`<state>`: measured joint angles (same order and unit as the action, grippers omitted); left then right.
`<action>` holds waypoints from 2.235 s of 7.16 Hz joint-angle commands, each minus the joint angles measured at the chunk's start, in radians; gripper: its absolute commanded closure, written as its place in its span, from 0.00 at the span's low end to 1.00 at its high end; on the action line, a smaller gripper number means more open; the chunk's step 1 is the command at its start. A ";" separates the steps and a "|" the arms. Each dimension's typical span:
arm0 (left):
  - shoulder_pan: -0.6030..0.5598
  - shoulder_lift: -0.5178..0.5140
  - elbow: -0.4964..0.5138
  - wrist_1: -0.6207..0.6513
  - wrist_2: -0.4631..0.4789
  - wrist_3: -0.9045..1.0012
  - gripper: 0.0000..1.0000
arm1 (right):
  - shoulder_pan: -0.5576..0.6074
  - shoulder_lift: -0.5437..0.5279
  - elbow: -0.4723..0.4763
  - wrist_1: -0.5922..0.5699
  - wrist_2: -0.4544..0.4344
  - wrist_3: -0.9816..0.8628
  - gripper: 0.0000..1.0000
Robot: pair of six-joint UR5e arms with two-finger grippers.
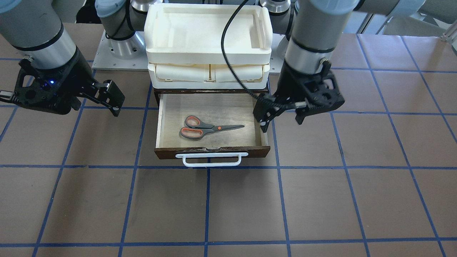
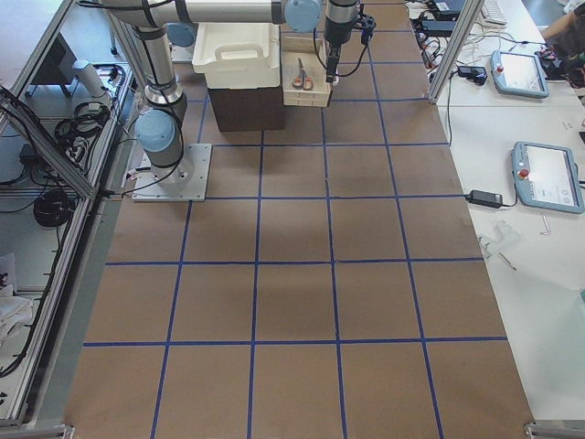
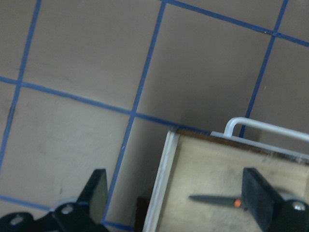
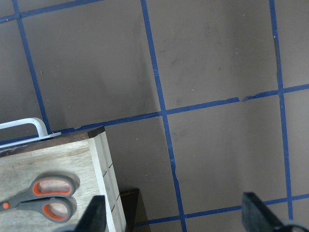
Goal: Put scissors in drawer and close it
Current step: 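Swing the left gripper over to the drawer front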
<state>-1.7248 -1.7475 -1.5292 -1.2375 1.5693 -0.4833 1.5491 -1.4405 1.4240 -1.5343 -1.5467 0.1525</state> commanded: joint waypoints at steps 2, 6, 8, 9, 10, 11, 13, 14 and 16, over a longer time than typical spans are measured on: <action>-0.102 -0.228 0.014 0.290 0.011 -0.213 0.00 | -0.007 0.002 0.001 0.000 0.002 -0.030 0.00; -0.137 -0.432 0.188 0.285 0.011 0.002 0.00 | -0.014 -0.008 0.001 0.013 -0.013 -0.079 0.00; -0.137 -0.475 0.198 0.274 0.011 0.217 0.00 | -0.008 -0.017 0.000 0.000 -0.012 -0.079 0.00; -0.137 -0.493 0.205 0.270 0.002 0.218 0.00 | -0.017 -0.015 0.001 0.002 -0.016 -0.083 0.00; -0.137 -0.498 0.236 0.137 0.001 0.162 0.00 | -0.015 -0.015 0.001 0.005 -0.018 -0.083 0.00; -0.137 -0.507 0.276 0.078 -0.002 0.163 0.00 | -0.015 -0.015 0.001 0.005 -0.018 -0.083 0.00; -0.137 -0.538 0.290 0.078 -0.043 0.064 0.00 | -0.017 -0.015 0.001 0.011 -0.018 -0.085 0.00; -0.141 -0.538 0.290 0.038 -0.043 0.043 0.00 | -0.017 -0.015 0.001 0.008 -0.018 -0.094 0.00; -0.151 -0.546 0.288 -0.032 -0.060 0.020 0.00 | -0.020 -0.015 0.001 0.011 -0.018 -0.111 0.00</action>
<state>-1.8690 -2.2879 -1.2413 -1.2344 1.5175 -0.4417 1.5315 -1.4557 1.4251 -1.5240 -1.5647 0.0487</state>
